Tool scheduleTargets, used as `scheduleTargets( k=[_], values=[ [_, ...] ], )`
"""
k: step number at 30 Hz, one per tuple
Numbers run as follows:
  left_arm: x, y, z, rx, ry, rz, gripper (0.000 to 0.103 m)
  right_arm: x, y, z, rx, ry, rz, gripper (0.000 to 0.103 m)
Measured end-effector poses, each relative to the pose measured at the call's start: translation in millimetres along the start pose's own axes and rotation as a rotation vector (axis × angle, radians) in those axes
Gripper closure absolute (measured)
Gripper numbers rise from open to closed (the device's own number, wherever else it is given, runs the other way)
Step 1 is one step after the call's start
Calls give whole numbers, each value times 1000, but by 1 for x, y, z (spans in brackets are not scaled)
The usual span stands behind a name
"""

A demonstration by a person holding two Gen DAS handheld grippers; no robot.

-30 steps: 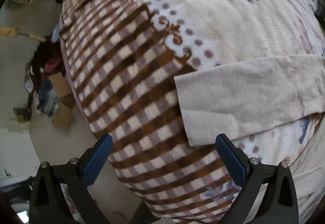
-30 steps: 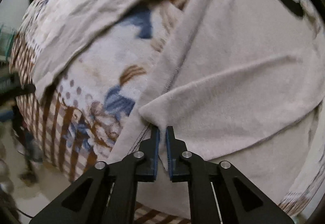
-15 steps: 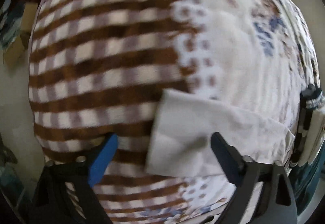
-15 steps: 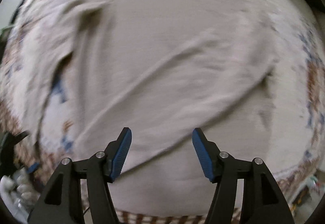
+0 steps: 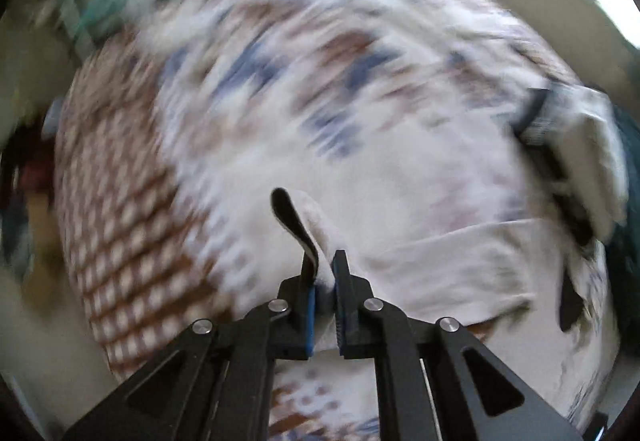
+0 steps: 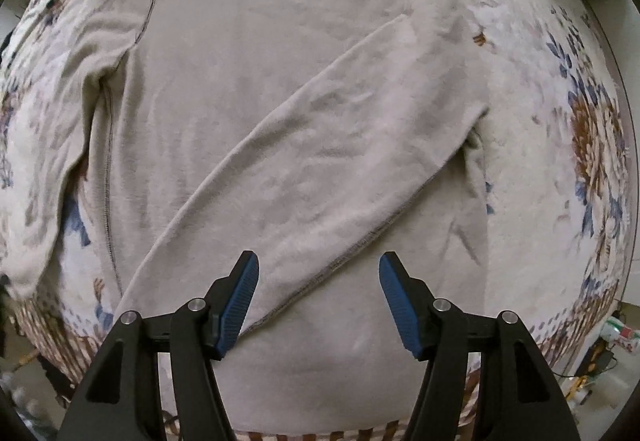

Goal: Fold small clothes
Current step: 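Grasp the other sleeve cuff with the left gripper and lift it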

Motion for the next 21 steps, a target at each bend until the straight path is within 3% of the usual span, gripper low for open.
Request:
scheduleTargets(
  k=[3,6,10,12,15,17,21],
  values=[
    [-38,70,-20,201,108,127,98,-5,31,8,49,2,-19,38],
    [-58,144,-3,405,102,294,98,-9,72,18,128,-16,-40,38],
    [-79,226,66,699,31,469,98,-17,132,32,240,-39,-39,38],
    [-88,256,122,869,-30,533,98,-22,167,40,298,-44,-28,38],
    [-89,269,208,1090,-165,587,98,-29,221,53,383,-49,-3,38],
    [-86,264,247,1184,-245,599,98,-35,251,59,431,-48,4,38],
    [-72,241,289,1307,-353,541,94,-49,289,67,463,-35,-5,38]
  ],
)
Point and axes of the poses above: each gripper's, at about its wrist camera, not at the fingertips, and x roughly the way its jaws point, y to its right, z to its underside, the point moved 1 cm from there along x, roughly the way its jaws point, and after that the axes turned 6 degrees about -z, right-handed, at the moved point
